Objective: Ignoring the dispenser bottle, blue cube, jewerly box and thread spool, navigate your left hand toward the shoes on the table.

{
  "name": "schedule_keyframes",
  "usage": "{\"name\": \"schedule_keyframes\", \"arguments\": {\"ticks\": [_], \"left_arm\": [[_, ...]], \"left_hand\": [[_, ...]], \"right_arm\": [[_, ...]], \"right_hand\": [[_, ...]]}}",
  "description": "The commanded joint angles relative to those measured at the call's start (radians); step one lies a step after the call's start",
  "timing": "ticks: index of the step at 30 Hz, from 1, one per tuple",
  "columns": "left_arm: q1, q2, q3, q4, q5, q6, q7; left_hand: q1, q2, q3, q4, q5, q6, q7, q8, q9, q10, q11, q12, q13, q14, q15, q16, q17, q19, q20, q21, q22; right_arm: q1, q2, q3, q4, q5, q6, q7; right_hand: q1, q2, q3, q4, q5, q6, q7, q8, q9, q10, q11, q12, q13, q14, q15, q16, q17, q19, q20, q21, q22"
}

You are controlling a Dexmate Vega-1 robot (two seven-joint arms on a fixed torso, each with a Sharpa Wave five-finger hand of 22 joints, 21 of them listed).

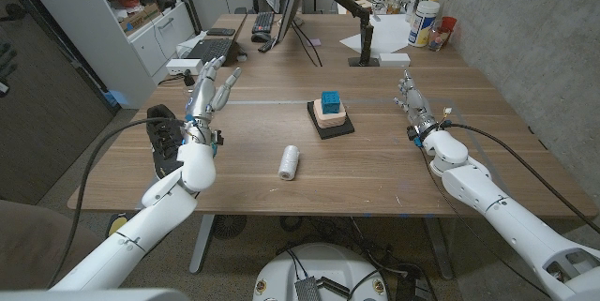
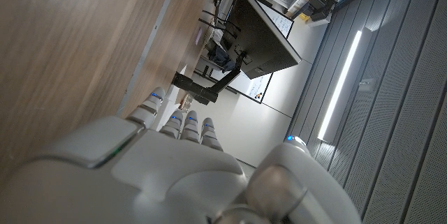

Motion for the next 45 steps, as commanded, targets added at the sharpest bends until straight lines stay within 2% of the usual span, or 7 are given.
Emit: {"name": "schedule_keyframes", "arguments": {"ticks": [1,23,34,45], "left_arm": [[0.030,0.006,0.001,-0.069,0.069,0.172,0.025],[0.073,0.013,-0.012,-0.138,0.119,0.308,0.052],[0.115,0.021,-0.028,-0.187,0.158,0.399,0.064],[0.149,0.014,-0.047,-0.195,0.170,0.446,0.086]], "left_hand": [[0.012,0.005,0.003,0.002,-0.003,0.016,-0.006,0.005,0.003,-0.004,0.005,-0.003,0.004,-0.007,0.007,-0.003,0.003,-0.011,0.004,-0.003,0.002],[0.014,0.001,0.003,0.001,-0.005,0.000,0.014,-0.004,0.003,-0.011,0.011,-0.007,0.004,-0.016,0.009,-0.004,0.003,-0.017,0.007,-0.004,0.002],[0.018,0.001,0.005,-0.001,-0.005,-0.001,0.015,-0.004,0.003,-0.015,0.016,-0.008,0.004,-0.021,0.011,-0.004,0.003,-0.020,0.008,-0.004,0.002],[0.024,0.003,0.008,-0.003,-0.004,0.004,0.017,-0.002,0.003,-0.014,0.014,-0.008,0.004,-0.022,0.013,-0.004,0.002,-0.021,0.009,-0.004,0.002]], "right_arm": [[-0.003,-0.012,0.005,-0.002,0.006,0.011,0.021],[-0.020,-0.017,0.019,-0.009,0.019,0.026,0.023],[-0.012,-0.011,0.016,0.002,0.017,0.029,0.026],[-0.014,-0.016,0.018,-0.002,0.014,0.022,0.019]], "right_hand": [[0.006,0.009,-0.004,0.003,0.001,-0.004,-0.008,0.006,0.005,-0.006,0.001,0.003,0.003,-0.007,0.000,0.002,0.006,-0.002,-0.006,0.003,0.004],[0.006,0.009,-0.007,0.002,0.000,-0.004,-0.007,0.006,0.005,-0.005,0.000,0.003,0.003,-0.007,0.001,0.003,0.006,-0.001,-0.007,0.004,0.004],[0.005,0.010,-0.008,0.002,0.000,-0.005,-0.007,0.005,0.005,-0.006,0.001,0.003,0.003,-0.007,0.001,0.003,0.006,-0.002,-0.006,0.004,0.004],[0.004,0.011,-0.009,0.002,0.000,-0.005,-0.006,0.005,0.005,-0.006,0.000,0.003,0.003,-0.008,0.002,0.003,0.006,-0.003,-0.005,0.004,0.004]]}}
